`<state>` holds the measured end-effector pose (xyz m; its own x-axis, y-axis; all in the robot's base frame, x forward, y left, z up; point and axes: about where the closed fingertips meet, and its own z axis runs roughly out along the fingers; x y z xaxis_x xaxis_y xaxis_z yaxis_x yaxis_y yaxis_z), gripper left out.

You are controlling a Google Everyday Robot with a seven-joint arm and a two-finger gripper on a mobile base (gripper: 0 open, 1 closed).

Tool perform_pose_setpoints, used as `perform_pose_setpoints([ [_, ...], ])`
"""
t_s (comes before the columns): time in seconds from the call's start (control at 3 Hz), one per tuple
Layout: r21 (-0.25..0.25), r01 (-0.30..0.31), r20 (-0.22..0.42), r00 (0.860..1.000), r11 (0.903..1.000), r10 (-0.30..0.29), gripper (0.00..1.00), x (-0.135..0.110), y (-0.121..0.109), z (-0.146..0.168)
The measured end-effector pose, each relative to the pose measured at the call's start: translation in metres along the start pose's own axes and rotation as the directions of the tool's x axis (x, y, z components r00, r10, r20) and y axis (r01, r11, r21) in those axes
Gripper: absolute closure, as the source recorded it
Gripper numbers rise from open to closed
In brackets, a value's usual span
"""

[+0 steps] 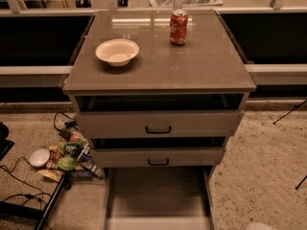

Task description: Close bottom drawer

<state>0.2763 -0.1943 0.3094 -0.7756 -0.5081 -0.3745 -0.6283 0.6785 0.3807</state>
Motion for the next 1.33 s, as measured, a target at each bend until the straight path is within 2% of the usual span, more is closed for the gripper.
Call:
perform_pose_setpoints([
  [0.33,-0.026,-0.011,-0.005,1.0,0.9996,0.011,1.0,0.008,-0.005,0.023],
  [0.67,-0.076,-0.045,-0.017,0.999,0.9961,0.043,1.0,0.037,-0.027,0.075],
  [1.0,-0.135,-0.081,0.023,0.996,0.9875,0.084,1.0,0.065,-0.044,0.115],
  [1.33,-0.162,-0.086,0.08,0.992,0.9831,0.1,1.0,0.08,-0.065,0.137],
])
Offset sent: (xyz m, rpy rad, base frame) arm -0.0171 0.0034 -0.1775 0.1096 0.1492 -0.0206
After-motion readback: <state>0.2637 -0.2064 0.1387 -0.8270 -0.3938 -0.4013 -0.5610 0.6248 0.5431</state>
